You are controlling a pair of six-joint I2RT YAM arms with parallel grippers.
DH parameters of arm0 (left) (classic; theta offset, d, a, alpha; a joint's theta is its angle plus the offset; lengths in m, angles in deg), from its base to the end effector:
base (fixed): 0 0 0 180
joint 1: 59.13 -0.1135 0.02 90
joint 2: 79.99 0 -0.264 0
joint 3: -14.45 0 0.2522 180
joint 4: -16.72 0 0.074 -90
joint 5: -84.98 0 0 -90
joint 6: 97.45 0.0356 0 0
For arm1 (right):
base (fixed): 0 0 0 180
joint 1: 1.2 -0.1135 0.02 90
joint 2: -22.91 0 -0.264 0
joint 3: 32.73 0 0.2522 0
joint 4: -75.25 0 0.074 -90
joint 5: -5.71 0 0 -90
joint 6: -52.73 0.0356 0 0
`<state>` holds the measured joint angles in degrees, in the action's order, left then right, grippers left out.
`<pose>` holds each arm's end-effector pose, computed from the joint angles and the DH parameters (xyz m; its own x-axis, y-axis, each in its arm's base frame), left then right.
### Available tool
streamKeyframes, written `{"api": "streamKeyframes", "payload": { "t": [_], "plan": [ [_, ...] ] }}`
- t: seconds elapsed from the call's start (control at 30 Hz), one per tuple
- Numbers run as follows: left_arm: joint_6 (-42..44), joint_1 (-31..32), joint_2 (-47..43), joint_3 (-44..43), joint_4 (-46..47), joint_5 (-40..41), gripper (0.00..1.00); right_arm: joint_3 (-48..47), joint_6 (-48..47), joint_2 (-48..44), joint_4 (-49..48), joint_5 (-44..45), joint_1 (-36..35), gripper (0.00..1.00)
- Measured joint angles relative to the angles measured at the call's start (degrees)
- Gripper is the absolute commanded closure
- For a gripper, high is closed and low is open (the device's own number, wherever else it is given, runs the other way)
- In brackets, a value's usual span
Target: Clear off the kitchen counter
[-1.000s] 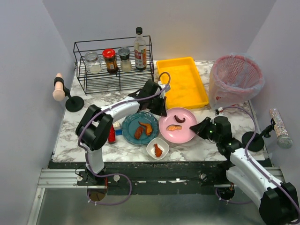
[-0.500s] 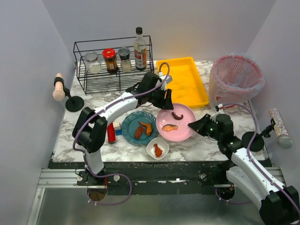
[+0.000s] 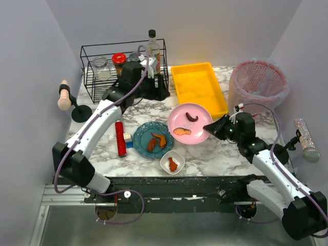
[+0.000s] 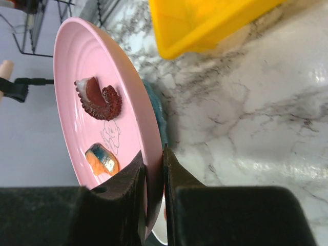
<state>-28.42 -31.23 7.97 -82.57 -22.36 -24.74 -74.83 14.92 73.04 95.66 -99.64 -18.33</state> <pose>0.3061 -0.1757 0.3633 -0.6629 -0.0302 -0.7481 0.4942 0.7330 -0.4675 0.1843 0.0667 0.2293 -0.6791 0.5879 -0.4395 0.0491 0.6337 0.7720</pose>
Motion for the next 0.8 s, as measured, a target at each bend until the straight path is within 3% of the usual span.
{"api": "streamKeyframes", "payload": {
  "t": [0.27, 0.43, 0.8],
  "plan": [
    [0.8, -4.5, -12.8, 0.2, -0.6, 4.5, 0.16, -14.6, 3.4, 3.7, 5.6, 0.7, 0.6, 0.99],
    [1.7, -5.7, -13.8, 1.6, -1.1, 5.2, 0.16, -29.4, 6.5, 8.2, 10.6, 4.2, 1.0, 0.99],
    [4.4, -6.5, -13.8, 4.4, -3.8, 5.8, 0.18, -41.9, 10.6, 10.8, 20.0, 12.2, 9.3, 0.99]
  ]
}}
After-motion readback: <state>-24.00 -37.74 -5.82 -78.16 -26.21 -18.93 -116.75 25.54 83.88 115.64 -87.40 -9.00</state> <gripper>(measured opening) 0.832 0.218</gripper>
